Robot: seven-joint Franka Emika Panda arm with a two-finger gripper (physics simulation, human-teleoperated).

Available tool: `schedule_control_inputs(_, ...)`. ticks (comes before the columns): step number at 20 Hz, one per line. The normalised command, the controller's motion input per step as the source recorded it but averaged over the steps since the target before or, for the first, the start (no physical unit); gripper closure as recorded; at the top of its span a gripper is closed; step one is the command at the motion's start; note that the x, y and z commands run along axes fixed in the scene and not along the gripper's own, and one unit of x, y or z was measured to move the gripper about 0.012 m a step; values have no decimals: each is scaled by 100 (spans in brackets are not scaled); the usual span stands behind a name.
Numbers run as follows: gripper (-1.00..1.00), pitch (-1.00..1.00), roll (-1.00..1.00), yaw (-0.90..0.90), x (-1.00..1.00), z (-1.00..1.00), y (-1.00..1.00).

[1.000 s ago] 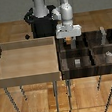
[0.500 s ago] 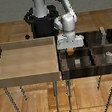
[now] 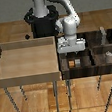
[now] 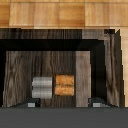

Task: Place the loaf of bread into the appropriate compartment.

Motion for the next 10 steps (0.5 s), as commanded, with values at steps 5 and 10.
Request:
schedule_control_inputs(5,-100,0,0,0,0,0,0)
schedule_control_inputs(10,-100,0,0,0,0,0,0)
